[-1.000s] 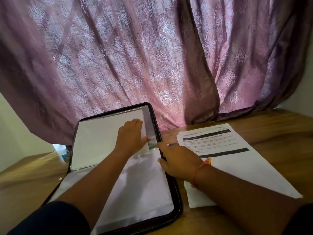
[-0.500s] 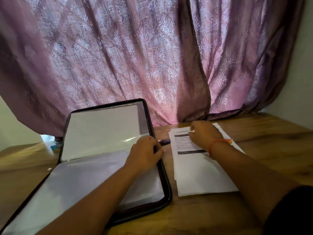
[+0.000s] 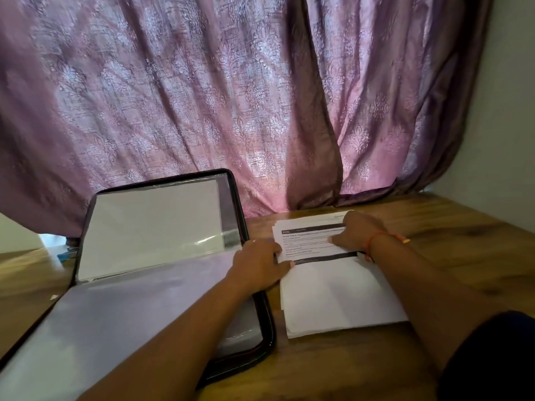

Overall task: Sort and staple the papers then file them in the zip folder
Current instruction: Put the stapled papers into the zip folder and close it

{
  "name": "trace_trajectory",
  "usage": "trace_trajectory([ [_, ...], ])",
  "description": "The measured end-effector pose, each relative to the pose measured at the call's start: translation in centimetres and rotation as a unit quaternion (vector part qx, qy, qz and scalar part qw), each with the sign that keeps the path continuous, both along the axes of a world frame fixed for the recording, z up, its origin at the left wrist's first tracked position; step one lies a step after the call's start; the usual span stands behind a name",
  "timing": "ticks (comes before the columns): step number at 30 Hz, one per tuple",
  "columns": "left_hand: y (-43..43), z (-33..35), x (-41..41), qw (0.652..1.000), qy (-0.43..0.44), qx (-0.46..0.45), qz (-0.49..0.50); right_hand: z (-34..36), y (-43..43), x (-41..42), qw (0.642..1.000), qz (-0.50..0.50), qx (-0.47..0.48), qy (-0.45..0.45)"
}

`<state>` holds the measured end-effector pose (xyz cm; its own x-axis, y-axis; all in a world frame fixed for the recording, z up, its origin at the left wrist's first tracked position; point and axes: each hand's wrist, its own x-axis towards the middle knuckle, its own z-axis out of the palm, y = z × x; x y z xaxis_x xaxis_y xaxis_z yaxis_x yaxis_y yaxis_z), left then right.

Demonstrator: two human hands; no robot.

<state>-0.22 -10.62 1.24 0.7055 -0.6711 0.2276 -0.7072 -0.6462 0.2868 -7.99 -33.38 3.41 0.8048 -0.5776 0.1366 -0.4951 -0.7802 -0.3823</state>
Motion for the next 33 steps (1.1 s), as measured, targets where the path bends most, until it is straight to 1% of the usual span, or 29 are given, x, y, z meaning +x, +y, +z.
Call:
trace_trajectory([
  [1, -0.1, -0.3, 0.0, 1.000, -0.023, 0.004, 0.000, 0.0, -0.3, -0.2, 1.000, 0.006, 0.027, -0.007],
  [3, -0.1, -0.6, -0.1, 0.999, -0.042, 0.008, 0.002, 0.0, -0.8, -0.5, 0.997, 0.006, 0.074, -0.031],
  [6, 0.0, -0.6, -0.2, 0.999, -0.048, 0.000, -0.001, -0.2, -1.5, -0.9, 0.989, 0.006, 0.130, -0.074],
  [11, 0.1, -0.7, -0.2, 0.999, -0.042, -0.011, 0.002, -0.7, -3.1, -0.7, 0.975, 0.021, 0.200, -0.093],
  [15, -0.1, -0.9, 0.0, 0.999, -0.042, -0.017, 0.008, -4.2, -8.8, 2.4, 0.970, 0.057, 0.215, -0.097],
  [17, -0.1, -1.0, 0.1, 0.999, -0.038, -0.023, 0.009, -4.4, -9.8, 2.8, 0.969, 0.068, 0.213, -0.104],
  [22, -0.1, -1.0, 0.0, 0.999, -0.039, -0.020, 0.019, -0.8, -5.7, 0.0, 0.980, 0.026, 0.169, -0.106],
  [27, -0.1, -0.9, -0.2, 0.999, -0.043, -0.015, 0.024, -0.7, -5.8, 0.2, 0.988, 0.013, 0.121, -0.100],
  [33, -0.1, -0.8, -0.2, 0.999, -0.032, -0.013, 0.026, -0.7, -6.1, 0.4, 0.982, -0.005, 0.154, -0.109],
])
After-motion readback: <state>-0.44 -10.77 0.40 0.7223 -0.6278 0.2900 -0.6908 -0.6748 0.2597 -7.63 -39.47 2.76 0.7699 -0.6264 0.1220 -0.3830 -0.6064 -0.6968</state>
